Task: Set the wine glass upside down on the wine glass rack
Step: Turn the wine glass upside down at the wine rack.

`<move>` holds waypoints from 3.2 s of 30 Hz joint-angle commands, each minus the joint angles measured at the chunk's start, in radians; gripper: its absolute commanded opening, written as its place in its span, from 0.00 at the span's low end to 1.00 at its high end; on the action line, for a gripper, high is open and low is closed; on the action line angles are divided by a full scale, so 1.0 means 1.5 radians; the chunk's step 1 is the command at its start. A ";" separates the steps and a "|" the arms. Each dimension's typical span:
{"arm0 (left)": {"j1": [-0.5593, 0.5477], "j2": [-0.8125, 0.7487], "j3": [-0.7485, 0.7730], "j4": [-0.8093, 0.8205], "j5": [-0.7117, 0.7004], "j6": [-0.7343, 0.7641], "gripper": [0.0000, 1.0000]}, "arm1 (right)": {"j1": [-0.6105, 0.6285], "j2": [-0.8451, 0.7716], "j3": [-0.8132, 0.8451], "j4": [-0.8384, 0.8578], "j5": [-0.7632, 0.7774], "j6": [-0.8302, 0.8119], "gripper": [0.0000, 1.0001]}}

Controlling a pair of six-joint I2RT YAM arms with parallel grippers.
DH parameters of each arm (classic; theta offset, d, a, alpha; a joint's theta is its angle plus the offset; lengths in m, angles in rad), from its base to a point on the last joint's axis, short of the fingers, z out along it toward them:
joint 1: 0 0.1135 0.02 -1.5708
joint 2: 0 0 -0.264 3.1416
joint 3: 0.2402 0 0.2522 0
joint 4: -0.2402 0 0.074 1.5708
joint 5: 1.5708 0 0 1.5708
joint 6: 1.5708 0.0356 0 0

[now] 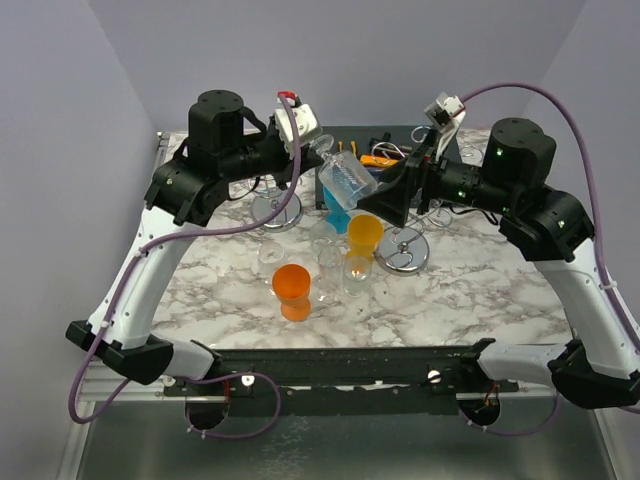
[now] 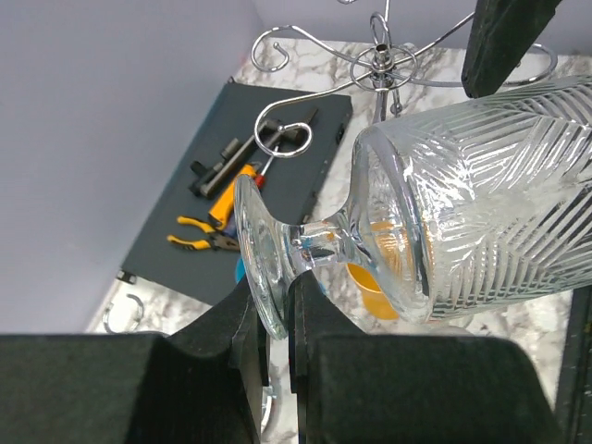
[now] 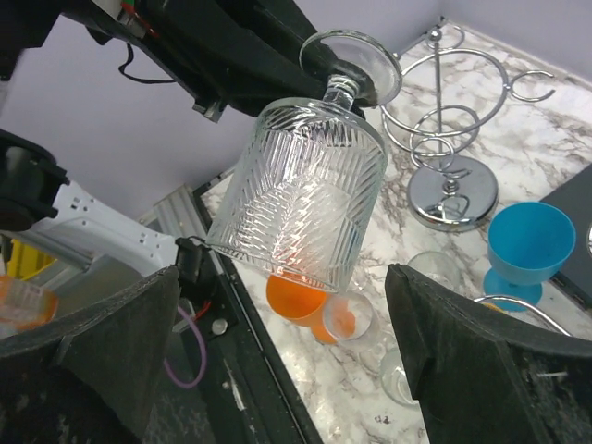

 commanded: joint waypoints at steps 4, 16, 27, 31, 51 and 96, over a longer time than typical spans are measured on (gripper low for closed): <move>-0.023 -0.053 -0.019 0.050 -0.027 0.176 0.00 | 0.003 0.052 0.081 -0.128 -0.096 -0.012 1.00; -0.121 -0.099 -0.073 0.073 -0.086 0.362 0.00 | 0.003 0.133 0.134 -0.098 -0.123 0.049 1.00; -0.170 -0.107 -0.105 0.110 -0.134 0.447 0.00 | 0.003 0.133 0.079 -0.093 -0.220 0.049 1.00; -0.173 -0.112 -0.119 0.143 -0.141 0.466 0.00 | 0.003 0.110 0.035 -0.091 -0.211 0.051 1.00; -0.223 -0.127 -0.151 0.191 -0.177 0.477 0.00 | 0.003 -0.033 -0.173 0.190 -0.091 0.125 0.45; -0.166 0.284 0.261 0.007 -0.004 0.125 0.86 | -0.002 -0.116 -0.163 0.139 0.814 -0.137 0.00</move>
